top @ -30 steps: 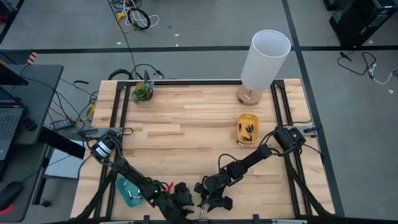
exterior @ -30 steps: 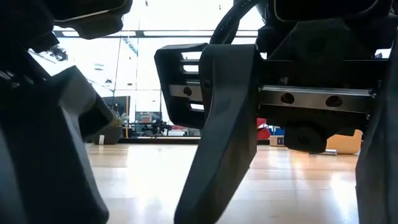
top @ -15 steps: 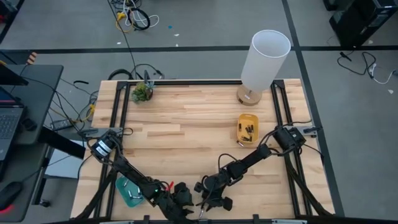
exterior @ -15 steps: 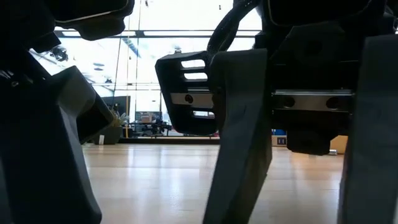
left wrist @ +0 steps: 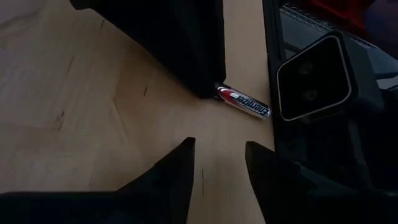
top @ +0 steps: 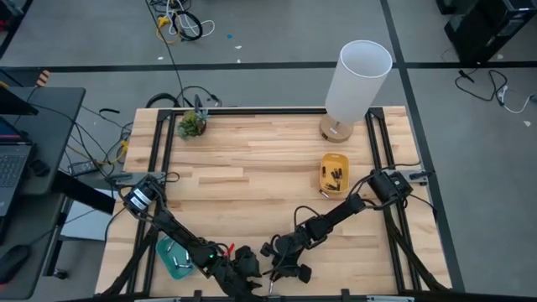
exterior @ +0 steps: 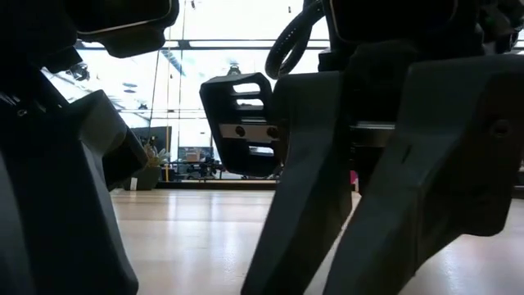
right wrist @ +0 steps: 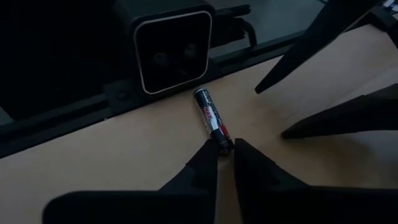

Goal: Sort batteries
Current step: Put the silver battery into the blue bin

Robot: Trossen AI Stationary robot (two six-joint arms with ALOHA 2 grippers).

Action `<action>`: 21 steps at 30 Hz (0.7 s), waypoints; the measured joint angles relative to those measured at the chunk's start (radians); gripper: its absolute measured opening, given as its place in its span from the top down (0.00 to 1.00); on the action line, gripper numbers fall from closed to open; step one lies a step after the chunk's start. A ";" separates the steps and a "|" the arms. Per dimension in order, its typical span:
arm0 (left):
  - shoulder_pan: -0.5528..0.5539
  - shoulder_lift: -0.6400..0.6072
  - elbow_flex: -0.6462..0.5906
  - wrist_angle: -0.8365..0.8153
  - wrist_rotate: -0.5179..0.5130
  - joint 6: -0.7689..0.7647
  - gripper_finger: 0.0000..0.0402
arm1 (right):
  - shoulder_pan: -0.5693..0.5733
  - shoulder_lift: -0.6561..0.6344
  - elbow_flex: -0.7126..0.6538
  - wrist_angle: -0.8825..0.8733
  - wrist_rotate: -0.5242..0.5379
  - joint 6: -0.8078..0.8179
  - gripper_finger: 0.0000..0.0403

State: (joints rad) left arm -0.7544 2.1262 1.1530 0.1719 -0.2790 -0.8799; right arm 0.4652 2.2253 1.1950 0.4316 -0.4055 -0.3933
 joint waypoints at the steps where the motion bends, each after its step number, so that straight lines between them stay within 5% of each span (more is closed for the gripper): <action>1: 0.000 0.000 0.000 0.000 0.000 0.000 0.60 | 0.000 0.000 0.000 -0.003 -0.001 -0.001 0.90; 9: 0.000 0.001 0.000 0.001 -0.024 -0.015 0.60 | -0.017 -0.001 0.002 -0.029 -0.015 -0.022 0.99; 21: 0.007 0.002 0.000 0.005 -0.054 -0.011 0.60 | -0.084 -0.007 0.005 -0.111 -0.085 -0.001 0.99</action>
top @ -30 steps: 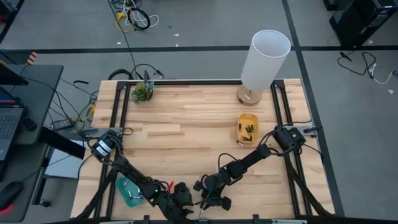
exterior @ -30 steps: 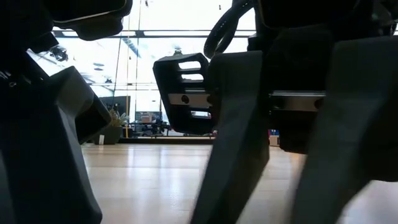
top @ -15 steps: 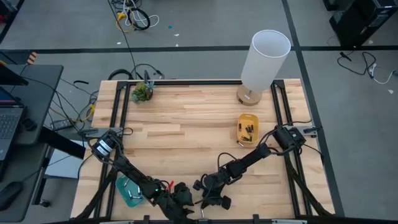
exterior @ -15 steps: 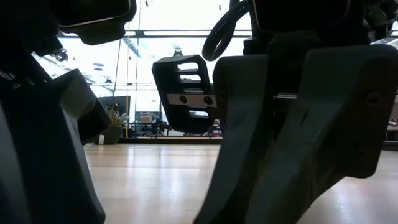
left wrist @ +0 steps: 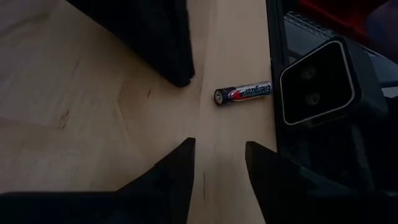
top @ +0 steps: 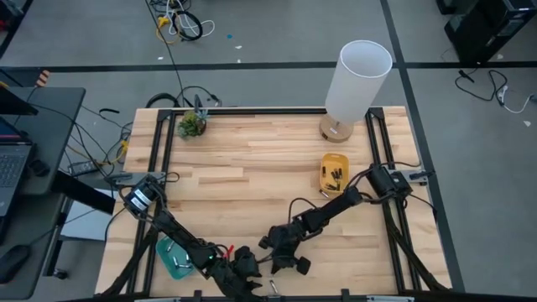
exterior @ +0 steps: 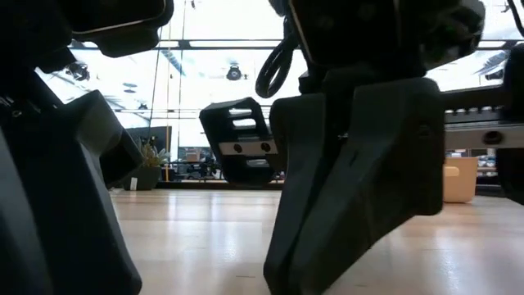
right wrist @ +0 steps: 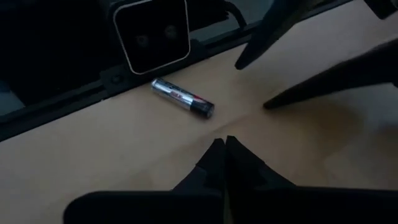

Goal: Sort batteries
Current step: Put the silver battery into the blue bin

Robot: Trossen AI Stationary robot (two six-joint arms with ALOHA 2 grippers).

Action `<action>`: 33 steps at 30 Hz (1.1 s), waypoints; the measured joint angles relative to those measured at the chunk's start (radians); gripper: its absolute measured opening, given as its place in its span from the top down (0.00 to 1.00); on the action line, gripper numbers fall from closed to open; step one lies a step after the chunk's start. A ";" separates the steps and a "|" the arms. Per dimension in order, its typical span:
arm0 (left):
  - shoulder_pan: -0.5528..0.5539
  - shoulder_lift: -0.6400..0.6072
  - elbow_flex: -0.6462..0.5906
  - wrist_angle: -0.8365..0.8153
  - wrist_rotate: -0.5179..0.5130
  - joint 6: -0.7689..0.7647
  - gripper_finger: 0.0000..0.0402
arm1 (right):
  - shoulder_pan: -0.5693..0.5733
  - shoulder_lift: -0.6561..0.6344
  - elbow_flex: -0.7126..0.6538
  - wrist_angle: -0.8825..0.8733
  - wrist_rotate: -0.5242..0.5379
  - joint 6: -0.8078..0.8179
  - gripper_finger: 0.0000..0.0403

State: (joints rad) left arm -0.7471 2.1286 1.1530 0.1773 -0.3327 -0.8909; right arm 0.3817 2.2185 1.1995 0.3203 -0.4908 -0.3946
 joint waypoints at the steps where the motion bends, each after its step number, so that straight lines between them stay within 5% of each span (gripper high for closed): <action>1: 0.000 0.000 0.000 0.003 -0.002 0.000 0.60 | -0.007 0.000 0.000 -0.006 -0.024 -0.001 0.99; 6: 0.001 0.003 -0.003 0.059 -0.007 -0.004 0.60 | -0.029 0.002 -0.002 -0.026 -0.145 -0.056 0.90; 17: 0.012 0.004 -0.001 0.093 -0.012 -0.031 0.60 | -0.074 0.002 -0.003 -0.051 -0.184 -0.076 0.56; 26: 0.064 0.056 0.011 0.154 -0.074 0.129 0.60 | -0.075 0.002 -0.003 -0.052 -0.171 -0.055 0.55; 33: 0.076 0.154 0.135 0.118 -0.166 0.191 0.60 | -0.094 0.002 -0.003 -0.063 -0.171 -0.007 0.55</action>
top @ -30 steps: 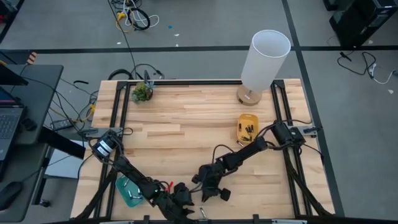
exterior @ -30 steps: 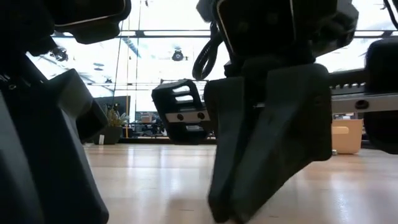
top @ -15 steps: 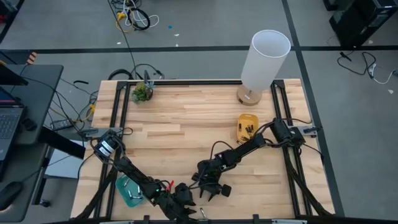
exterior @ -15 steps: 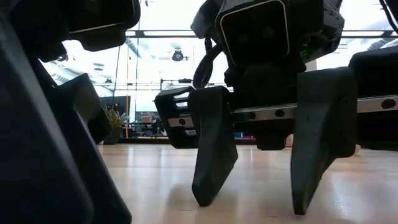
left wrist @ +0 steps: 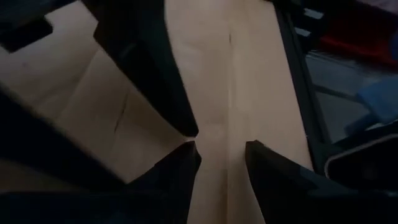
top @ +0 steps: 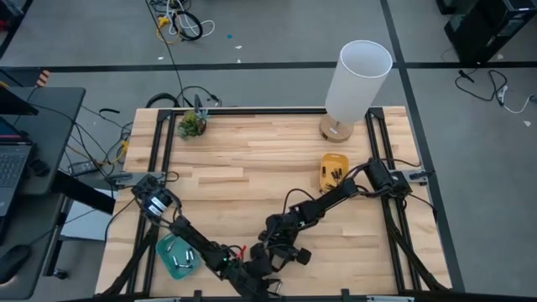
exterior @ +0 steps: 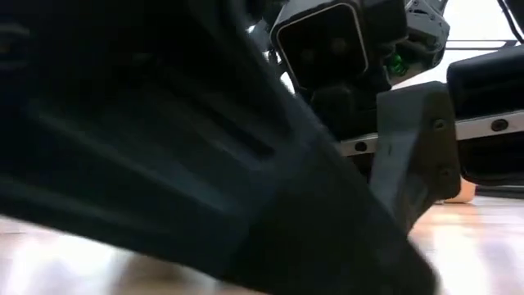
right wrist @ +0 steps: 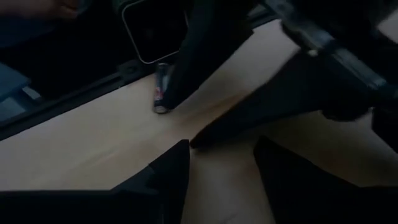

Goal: Sort batteries
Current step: Put the silver battery into the blue bin

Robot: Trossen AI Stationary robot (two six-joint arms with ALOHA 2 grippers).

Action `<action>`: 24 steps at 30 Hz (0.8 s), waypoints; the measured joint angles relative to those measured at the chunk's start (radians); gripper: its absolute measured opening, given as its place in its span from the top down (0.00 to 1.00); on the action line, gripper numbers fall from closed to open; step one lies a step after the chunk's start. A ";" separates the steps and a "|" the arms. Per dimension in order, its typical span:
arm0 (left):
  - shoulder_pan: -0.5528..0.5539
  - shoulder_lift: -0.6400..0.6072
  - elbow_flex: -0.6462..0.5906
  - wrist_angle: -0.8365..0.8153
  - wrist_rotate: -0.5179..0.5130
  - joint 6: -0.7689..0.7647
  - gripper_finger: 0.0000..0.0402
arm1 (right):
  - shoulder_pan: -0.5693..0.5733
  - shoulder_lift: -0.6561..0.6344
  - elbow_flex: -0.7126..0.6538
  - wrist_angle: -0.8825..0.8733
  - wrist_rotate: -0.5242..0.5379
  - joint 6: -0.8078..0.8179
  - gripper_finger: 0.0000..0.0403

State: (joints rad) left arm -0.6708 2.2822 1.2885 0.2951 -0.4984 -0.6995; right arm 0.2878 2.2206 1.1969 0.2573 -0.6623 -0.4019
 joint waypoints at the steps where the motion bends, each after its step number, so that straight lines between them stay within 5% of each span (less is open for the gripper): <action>1: 0.000 0.003 0.014 -0.022 -0.008 0.013 0.60 | -0.003 0.000 0.000 -0.001 0.000 0.005 0.55; 17: 0.009 -0.079 0.072 -0.344 -0.187 0.086 0.70 | -0.025 -0.064 -0.001 -0.158 0.072 0.022 0.58; 24: -0.012 -0.157 0.073 -0.496 -0.224 0.093 0.78 | 0.074 -0.069 -0.028 -0.119 0.237 0.045 0.58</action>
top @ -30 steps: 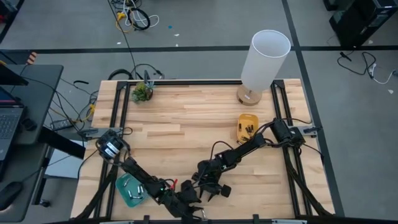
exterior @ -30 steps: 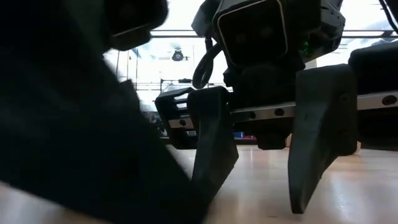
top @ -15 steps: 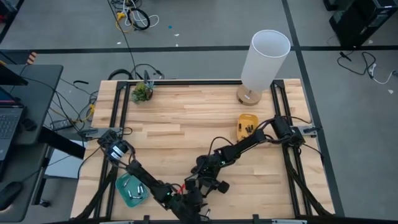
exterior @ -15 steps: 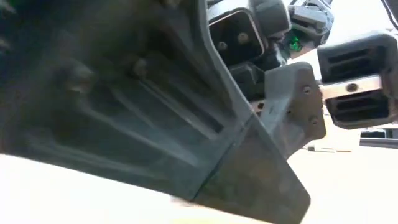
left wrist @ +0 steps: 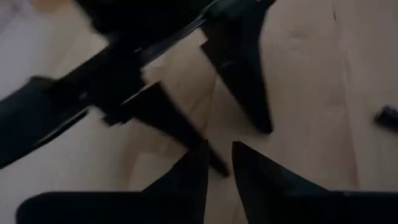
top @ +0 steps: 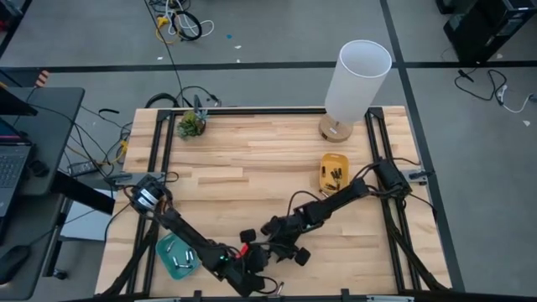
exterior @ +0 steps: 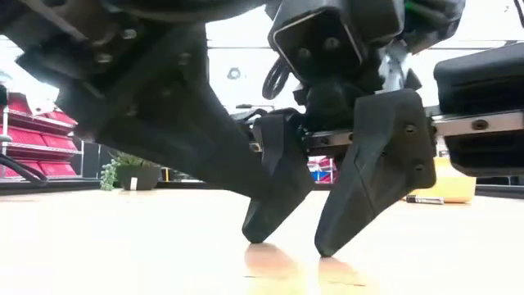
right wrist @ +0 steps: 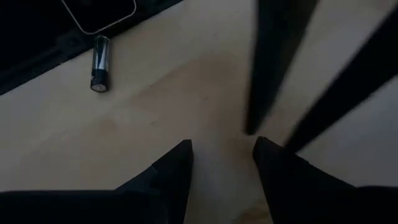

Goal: Sort batteries
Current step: Put the silver battery into the blue bin

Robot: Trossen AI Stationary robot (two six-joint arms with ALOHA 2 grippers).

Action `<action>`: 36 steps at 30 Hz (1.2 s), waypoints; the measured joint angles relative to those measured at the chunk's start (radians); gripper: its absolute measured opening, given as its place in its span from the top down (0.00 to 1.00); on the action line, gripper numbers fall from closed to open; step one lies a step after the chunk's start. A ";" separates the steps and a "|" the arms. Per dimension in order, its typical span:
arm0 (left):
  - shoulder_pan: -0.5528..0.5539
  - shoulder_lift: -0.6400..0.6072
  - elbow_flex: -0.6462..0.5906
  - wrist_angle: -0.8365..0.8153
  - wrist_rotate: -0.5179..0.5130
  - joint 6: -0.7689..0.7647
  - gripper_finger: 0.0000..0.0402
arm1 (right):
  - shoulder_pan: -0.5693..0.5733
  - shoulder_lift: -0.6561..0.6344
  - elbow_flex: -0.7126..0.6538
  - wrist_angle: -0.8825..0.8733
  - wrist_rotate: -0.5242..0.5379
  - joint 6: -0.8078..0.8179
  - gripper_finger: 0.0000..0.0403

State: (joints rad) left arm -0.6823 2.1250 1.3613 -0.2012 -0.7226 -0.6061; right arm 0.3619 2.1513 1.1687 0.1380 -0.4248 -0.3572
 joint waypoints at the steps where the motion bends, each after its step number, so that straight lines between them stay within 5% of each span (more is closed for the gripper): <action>1: -0.005 -0.005 0.000 -0.014 -0.003 0.000 0.78 | 0.010 0.000 0.000 0.004 0.012 0.007 0.58; 9: -0.075 -0.040 0.002 -0.027 -0.013 -0.054 0.83 | 0.060 -0.061 -0.007 -0.028 -0.015 0.112 0.58; 13: -0.137 -0.051 0.002 -0.046 -0.116 -0.117 0.86 | 0.104 -0.095 -0.007 0.018 -0.016 0.150 0.58; 17: -0.194 -0.052 0.002 -0.072 -0.207 -0.211 0.88 | 0.169 -0.053 -0.004 0.120 0.094 0.158 0.58; 24: -0.238 -0.054 0.002 -0.069 -0.210 -0.328 0.91 | 0.213 -0.015 0.010 0.240 0.170 0.166 0.58; 36: -0.241 -0.054 0.003 -0.071 -0.209 -0.316 0.95 | 0.215 0.027 0.010 0.214 0.177 0.181 0.59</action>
State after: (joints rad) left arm -0.9230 2.0708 1.3643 -0.2720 -0.9318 -0.9222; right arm 0.5770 2.1787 1.1783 0.3520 -0.2482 -0.1759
